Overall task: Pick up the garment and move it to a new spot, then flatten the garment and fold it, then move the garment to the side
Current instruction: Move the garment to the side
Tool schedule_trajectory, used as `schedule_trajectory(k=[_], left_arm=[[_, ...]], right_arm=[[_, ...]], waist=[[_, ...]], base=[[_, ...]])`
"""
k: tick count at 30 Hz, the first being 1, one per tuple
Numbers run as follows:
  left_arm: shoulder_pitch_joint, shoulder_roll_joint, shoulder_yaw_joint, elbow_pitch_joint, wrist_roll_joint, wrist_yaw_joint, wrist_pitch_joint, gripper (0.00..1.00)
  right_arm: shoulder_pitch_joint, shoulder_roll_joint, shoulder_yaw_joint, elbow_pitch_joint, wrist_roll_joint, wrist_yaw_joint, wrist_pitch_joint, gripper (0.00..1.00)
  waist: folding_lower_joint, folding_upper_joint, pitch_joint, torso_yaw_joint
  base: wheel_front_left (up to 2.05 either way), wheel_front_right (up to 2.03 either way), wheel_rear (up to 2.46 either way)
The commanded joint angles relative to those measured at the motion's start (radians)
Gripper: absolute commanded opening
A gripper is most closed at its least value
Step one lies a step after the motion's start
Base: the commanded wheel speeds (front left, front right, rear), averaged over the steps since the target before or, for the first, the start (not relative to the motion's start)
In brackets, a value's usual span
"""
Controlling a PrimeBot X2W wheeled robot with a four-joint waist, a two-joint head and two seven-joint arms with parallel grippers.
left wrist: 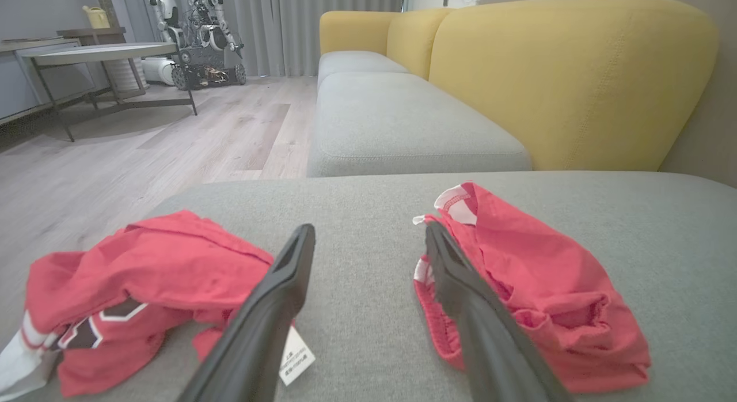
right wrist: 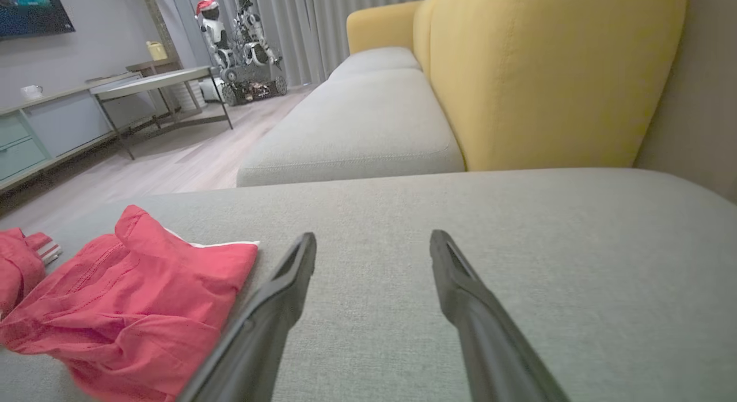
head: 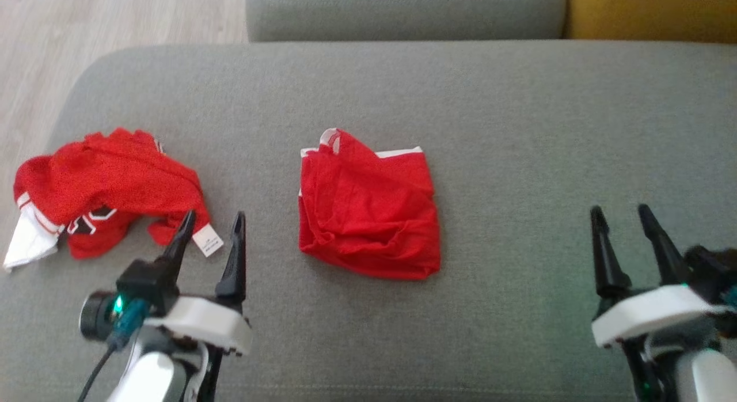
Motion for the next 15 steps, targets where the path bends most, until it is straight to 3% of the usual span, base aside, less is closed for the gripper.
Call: schedule_trajectory(k=[1,15], left_arm=[[-0.065,0.016,0.032,-0.038,0.003,-0.002,-0.009,1.0],[-0.216,-0.058,-0.023,0.022,0.023,-0.044,-0.059,1.0]], right_arm=[[-0.058,-0.009,0.03,-0.03,0.006,-0.001,-0.002,1.0],[-0.342,0.007,0.259,0.398,0.1,-0.001,-0.05,1.0]], waist=[[0.0,0.0,0.02,0.017],[0.0,0.0,0.159,0.127]], base=[[0.0,0.0,0.0],[0.0,0.0,0.0]])
